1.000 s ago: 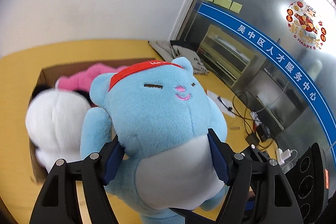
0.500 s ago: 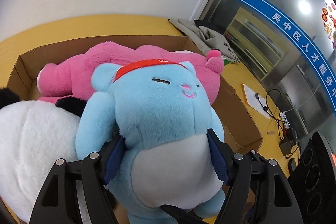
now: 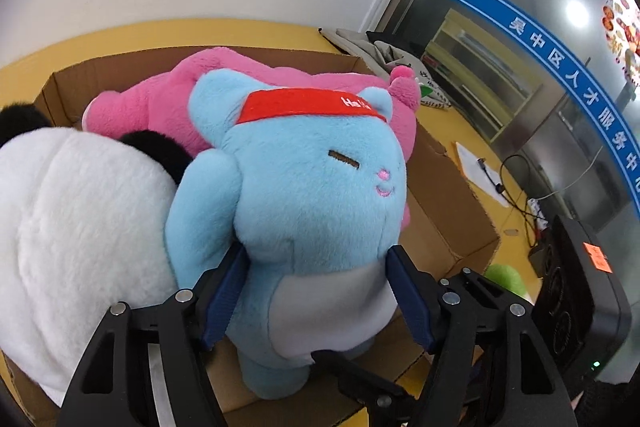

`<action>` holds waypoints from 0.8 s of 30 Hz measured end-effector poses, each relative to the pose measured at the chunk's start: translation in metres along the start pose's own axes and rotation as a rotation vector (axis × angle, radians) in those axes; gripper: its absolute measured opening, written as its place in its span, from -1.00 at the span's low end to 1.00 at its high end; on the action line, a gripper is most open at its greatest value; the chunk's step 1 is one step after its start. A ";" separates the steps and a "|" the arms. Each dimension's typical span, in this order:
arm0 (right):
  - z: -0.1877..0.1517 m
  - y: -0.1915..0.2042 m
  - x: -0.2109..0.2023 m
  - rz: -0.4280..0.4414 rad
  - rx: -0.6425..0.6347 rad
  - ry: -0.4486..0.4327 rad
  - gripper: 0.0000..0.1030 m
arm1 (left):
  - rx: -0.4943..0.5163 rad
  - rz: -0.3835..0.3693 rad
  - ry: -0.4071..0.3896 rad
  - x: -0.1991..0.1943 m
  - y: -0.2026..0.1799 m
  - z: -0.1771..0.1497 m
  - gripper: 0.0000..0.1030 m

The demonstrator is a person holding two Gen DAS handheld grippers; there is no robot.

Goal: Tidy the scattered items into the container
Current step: 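Carry the blue cat into the box beside the panda and open both grippers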

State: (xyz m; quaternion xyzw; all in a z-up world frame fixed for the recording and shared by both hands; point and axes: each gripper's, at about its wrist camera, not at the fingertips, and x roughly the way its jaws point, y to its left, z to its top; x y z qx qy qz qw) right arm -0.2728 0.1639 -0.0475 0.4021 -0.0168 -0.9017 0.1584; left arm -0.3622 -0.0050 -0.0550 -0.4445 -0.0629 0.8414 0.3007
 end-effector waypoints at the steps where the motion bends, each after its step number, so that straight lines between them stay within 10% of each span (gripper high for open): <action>1: -0.003 0.001 -0.002 0.002 -0.007 0.002 0.49 | -0.009 -0.008 -0.002 -0.003 -0.001 -0.003 0.41; 11: -0.022 -0.007 -0.036 0.022 -0.051 -0.020 0.65 | -0.053 0.036 -0.020 -0.030 -0.024 -0.027 0.52; 15: -0.018 -0.008 -0.071 -0.026 -0.051 -0.088 0.72 | -0.057 0.113 -0.131 -0.072 -0.041 -0.029 0.96; 24: -0.052 -0.001 -0.155 -0.145 -0.050 -0.203 0.99 | -0.045 0.207 -0.268 -0.138 -0.088 -0.067 0.99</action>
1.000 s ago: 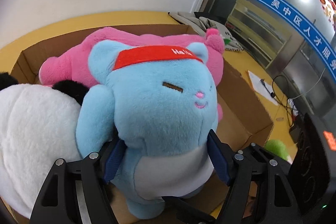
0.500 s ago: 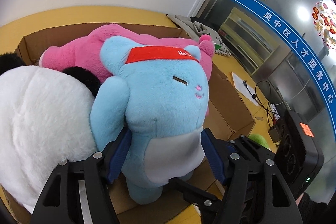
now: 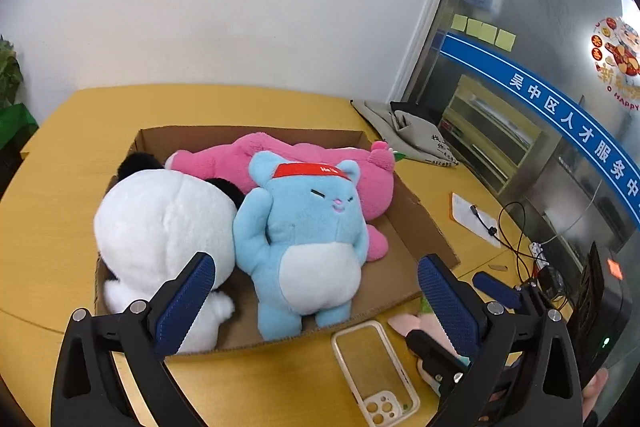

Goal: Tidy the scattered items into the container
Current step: 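Carry the blue cat into the box beside the panda and open both grippers, then move both tools toward the pink-and-teal plush with green hair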

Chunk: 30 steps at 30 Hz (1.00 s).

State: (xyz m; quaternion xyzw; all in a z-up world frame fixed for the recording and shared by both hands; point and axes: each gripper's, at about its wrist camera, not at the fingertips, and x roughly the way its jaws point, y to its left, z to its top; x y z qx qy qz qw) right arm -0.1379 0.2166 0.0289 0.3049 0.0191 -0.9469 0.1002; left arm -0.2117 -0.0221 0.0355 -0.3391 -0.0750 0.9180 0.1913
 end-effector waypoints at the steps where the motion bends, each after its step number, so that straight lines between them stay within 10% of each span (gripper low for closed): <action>1: -0.001 -0.003 -0.004 0.001 0.007 -0.008 0.99 | 0.007 0.004 -0.001 -0.004 -0.003 -0.003 0.99; 30: -0.003 -0.040 -0.042 -0.056 0.010 -0.039 0.99 | 0.039 -0.006 0.009 -0.008 -0.055 -0.022 0.99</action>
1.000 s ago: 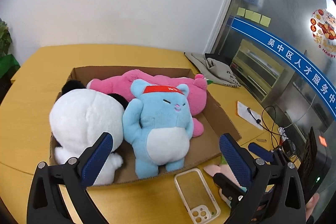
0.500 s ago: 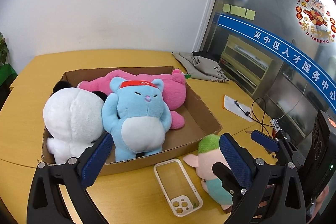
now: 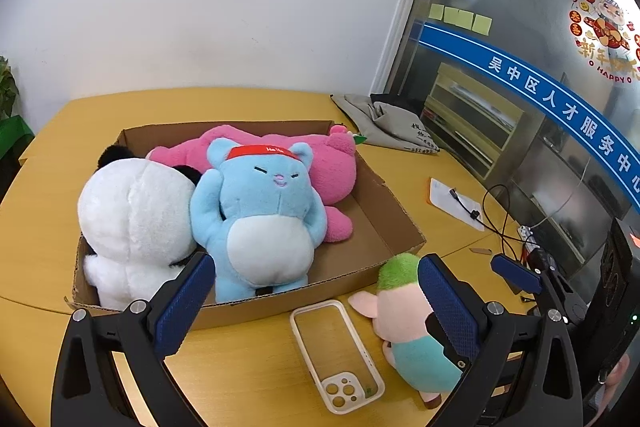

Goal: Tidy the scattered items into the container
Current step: 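Move both tools toward the pink-and-teal plush with green hair, then pinch the pink-and-teal plush between both grippers and lift it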

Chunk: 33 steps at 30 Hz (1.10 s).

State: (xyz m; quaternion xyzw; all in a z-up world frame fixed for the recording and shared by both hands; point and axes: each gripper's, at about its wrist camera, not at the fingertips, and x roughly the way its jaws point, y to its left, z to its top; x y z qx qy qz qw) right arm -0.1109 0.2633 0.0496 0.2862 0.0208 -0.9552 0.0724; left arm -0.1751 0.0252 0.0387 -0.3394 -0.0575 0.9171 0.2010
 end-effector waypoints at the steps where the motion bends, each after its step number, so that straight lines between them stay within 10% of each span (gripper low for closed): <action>1: -0.002 -0.003 0.000 -0.003 0.002 0.002 0.99 | -0.001 -0.001 0.004 0.002 -0.002 0.000 0.99; 18: -0.095 -0.056 0.029 0.017 0.054 0.267 0.99 | 0.052 -0.175 0.271 0.119 -0.070 -0.024 0.99; 23: -0.110 -0.055 0.033 0.106 0.077 0.274 0.70 | 0.037 -0.192 0.358 0.155 -0.075 -0.034 0.98; 33: -0.114 -0.058 0.029 0.120 0.077 0.247 0.56 | 0.029 -0.290 0.373 0.151 -0.080 -0.039 0.38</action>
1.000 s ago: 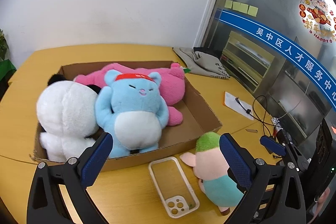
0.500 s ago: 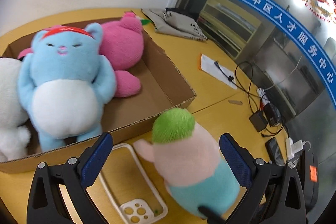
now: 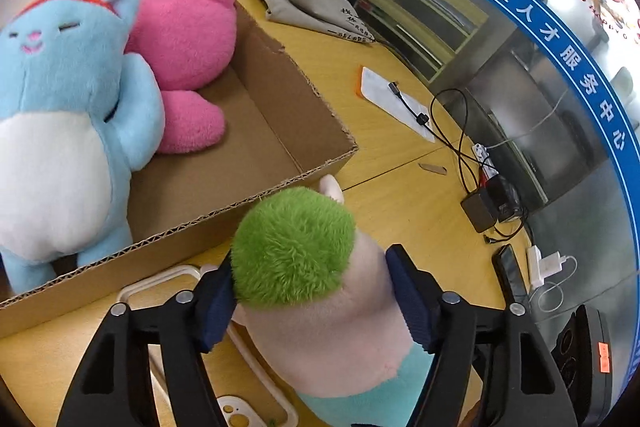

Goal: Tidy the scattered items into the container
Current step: 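Pinch the pink-and-teal plush between both grippers and lift it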

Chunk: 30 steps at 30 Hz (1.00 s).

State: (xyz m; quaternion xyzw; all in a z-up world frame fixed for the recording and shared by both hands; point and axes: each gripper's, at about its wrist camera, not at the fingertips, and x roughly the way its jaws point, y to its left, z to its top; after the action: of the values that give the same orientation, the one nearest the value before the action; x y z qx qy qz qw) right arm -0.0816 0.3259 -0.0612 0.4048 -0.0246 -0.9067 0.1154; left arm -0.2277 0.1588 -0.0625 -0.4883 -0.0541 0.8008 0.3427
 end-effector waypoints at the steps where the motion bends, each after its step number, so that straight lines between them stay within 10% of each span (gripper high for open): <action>1: 0.000 0.001 0.000 -0.001 -0.003 0.001 0.54 | 0.003 0.001 -0.003 -0.003 -0.001 0.000 0.34; 30: 0.148 0.019 -0.047 0.003 -0.112 -0.381 0.44 | 0.304 0.110 -0.365 -0.147 -0.044 0.137 0.24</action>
State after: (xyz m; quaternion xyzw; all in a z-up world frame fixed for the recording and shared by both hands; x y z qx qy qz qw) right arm -0.1571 0.3113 0.0748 0.2189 0.0041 -0.9667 0.1324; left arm -0.2757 0.1379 0.1371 -0.2807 0.0328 0.8921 0.3525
